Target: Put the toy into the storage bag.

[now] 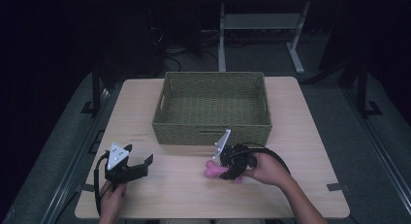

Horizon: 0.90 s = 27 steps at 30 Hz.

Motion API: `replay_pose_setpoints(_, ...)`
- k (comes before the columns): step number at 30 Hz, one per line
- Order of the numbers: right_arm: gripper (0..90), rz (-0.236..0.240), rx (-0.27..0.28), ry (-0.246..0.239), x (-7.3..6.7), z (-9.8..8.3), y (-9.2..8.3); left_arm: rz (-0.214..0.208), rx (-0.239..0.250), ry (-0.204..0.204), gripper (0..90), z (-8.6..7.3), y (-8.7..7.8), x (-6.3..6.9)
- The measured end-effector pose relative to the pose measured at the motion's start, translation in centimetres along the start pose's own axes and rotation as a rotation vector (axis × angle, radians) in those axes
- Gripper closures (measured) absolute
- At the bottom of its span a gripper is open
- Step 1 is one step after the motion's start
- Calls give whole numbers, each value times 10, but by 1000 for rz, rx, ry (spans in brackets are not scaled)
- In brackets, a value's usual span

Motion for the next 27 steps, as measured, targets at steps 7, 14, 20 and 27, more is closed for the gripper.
replay_pose_setpoints(7,582,20,21,13,9,-3,-12,4,0,0,139,0,0,0)
replay_pose_setpoints(14,581,20,54,15,18,-2,-31,2,-1,0,138,0,0,0)
replay_pose_setpoints(20,582,24,77,18,24,1,-43,3,0,-2,139,0,0,0)
replay_pose_setpoints(27,582,18,96,13,34,6,-55,2,-1,-1,138,0,0,-1)
Point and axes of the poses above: each handheld gripper's, and its own axes: y roughly forward along the jaws, z roughly out of its top, x roughly to its right, the point moved 6 cm from there along y, roughly forward along the jaws, and after that the axes turned 15 degrees about -z, right-handed, at the moved point
